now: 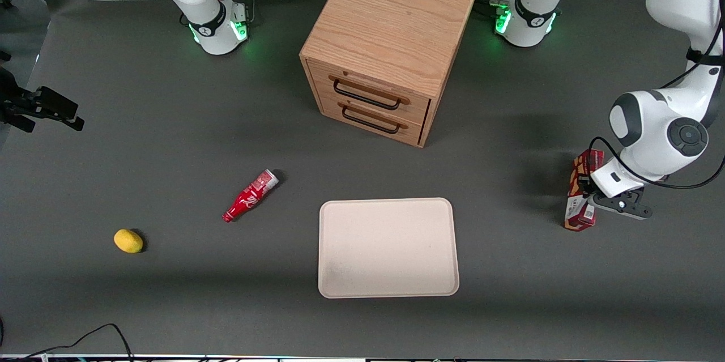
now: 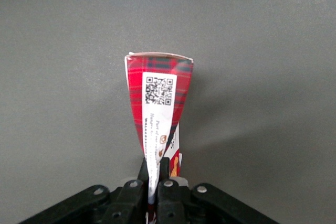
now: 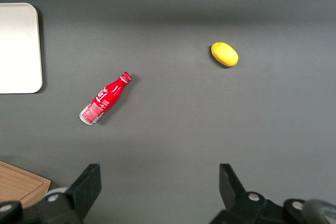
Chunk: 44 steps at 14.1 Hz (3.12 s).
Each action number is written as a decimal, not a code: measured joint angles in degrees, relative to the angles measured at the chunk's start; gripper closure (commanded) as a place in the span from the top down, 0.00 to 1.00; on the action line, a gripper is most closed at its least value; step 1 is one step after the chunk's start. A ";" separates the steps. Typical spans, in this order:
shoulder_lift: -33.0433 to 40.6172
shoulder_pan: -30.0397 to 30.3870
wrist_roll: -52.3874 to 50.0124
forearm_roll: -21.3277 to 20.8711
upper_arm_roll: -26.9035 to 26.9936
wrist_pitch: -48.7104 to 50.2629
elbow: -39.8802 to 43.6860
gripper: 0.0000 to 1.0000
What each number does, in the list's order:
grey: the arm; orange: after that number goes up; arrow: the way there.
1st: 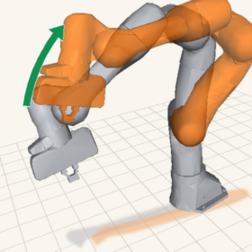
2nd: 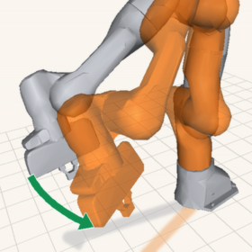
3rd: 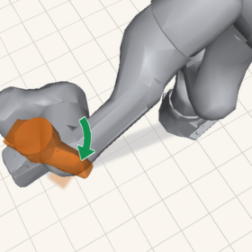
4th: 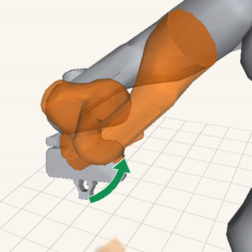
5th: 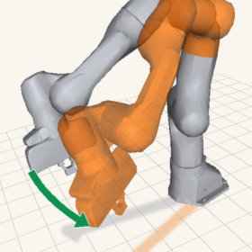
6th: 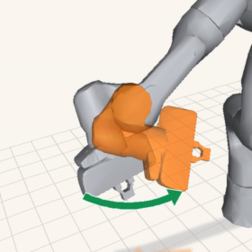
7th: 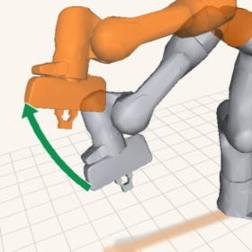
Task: Place red cookie box on tray
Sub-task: 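Close the left gripper on the box and lift it, then carry the held box over the cream tray with the left gripper, then lower the box upright onto the tray and open the left gripper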
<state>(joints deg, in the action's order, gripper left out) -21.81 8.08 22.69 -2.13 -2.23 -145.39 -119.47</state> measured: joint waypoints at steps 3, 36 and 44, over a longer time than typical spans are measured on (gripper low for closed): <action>1.54 0.00 0.00 0.01 -0.02 0.61 0.76 0.00; -29.80 -26.02 -45.88 -3.26 -6.63 28.19 64.99 0.00; -34.09 -29.58 -48.26 -3.27 -2.95 25.25 65.63 0.00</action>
<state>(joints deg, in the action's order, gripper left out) -55.91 -21.49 -25.56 -5.40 -5.18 -120.13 -53.83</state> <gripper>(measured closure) 0.938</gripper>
